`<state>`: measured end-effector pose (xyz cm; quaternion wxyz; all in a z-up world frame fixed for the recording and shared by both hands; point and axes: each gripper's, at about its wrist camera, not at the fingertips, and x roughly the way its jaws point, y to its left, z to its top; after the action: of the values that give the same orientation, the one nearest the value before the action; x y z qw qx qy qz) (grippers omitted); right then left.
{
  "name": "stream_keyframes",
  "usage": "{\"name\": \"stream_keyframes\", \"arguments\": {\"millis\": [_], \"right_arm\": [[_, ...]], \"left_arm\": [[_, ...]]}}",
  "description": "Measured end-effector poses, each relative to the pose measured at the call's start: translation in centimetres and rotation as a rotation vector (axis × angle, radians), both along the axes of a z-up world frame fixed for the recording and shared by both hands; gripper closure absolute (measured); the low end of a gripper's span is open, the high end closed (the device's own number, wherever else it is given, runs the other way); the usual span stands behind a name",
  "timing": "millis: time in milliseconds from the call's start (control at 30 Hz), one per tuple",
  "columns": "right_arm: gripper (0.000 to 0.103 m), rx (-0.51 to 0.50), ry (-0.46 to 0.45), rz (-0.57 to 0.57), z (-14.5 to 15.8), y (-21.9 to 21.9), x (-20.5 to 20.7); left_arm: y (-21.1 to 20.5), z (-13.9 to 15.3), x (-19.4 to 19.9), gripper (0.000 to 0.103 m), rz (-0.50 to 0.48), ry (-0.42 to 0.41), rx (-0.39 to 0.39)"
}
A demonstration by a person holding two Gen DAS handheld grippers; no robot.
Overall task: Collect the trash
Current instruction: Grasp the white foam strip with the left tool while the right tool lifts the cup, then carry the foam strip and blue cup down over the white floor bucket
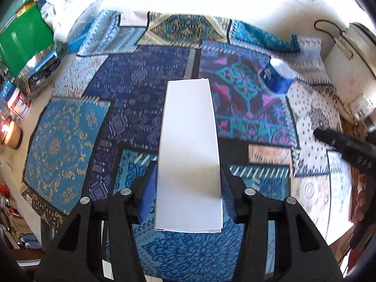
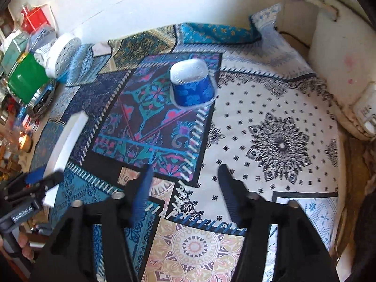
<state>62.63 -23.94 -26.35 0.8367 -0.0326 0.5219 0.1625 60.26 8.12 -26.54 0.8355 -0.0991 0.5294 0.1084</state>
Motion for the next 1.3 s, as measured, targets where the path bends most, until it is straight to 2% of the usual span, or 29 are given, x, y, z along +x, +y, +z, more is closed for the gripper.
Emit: {"name": "stream_keyframes", "arguments": {"millis": [100, 233, 467, 633, 833, 1000, 1133, 1300], "right_arm": [[0.039, 0.037, 0.005, -0.017, 0.2, 0.4, 1.5], [0.038, 0.023, -0.019, -0.02, -0.2, 1.5, 4.7], [0.038, 0.023, 0.011, 0.004, -2.1, 3.1, 11.0], [0.038, 0.037, 0.042, 0.026, -3.3, 3.9, 13.0], [0.04, 0.017, 0.023, 0.064, -3.9, 3.9, 12.7], [0.041, 0.039, 0.02, 0.063, -2.9, 3.3, 11.5], [0.041, 0.075, -0.001, 0.045, -0.8, 2.4, 8.7], [0.041, 0.092, -0.033, 0.031, 1.7, 2.2, 3.0]], "left_arm": [[0.2, -0.5, -0.9, 0.053, 0.015, 0.002, -0.019], [0.3, -1.8, -1.2, 0.053, 0.042, 0.02, -0.035], [0.5, -3.0, 0.5, 0.053, 0.116, 0.04, -0.024], [0.4, -2.8, 1.5, 0.053, 0.147, 0.036, -0.023], [0.1, -2.5, 2.2, 0.053, 0.155, 0.038, -0.016], [-0.3, -1.5, 2.3, 0.053, 0.137, 0.019, -0.014], [-0.7, 0.0, 1.4, 0.053, 0.111, -0.018, -0.016], [-1.1, 2.0, -1.5, 0.053, 0.065, -0.065, -0.013]]}}
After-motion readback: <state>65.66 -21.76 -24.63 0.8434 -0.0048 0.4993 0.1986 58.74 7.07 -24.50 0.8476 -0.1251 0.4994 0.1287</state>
